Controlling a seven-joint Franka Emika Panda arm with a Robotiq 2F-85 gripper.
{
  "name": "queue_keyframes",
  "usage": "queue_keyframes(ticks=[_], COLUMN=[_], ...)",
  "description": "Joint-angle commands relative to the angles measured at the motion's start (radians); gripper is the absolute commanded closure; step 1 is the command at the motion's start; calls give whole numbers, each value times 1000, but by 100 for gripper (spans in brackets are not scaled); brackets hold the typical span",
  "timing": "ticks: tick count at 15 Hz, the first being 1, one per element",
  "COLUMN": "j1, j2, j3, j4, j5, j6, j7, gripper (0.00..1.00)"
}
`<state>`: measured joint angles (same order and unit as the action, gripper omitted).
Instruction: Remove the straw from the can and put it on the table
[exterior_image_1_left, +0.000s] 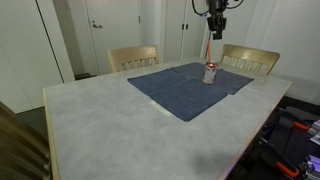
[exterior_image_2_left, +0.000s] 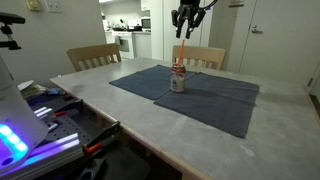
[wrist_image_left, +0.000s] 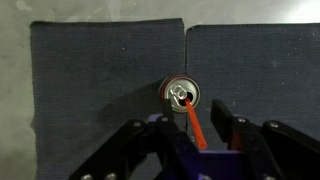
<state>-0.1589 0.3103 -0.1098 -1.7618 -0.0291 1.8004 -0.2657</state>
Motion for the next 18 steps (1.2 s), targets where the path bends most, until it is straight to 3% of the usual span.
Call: queue_keyframes(ticks=[1,5,18], j1=[10,24,-5], j2=[5,12,72], j3=[16,34,46], j4=[4,-1,20], j5=[-1,8,88], j6=[-43,-43,59], j7=[17,14,-31], gripper=[23,0,0])
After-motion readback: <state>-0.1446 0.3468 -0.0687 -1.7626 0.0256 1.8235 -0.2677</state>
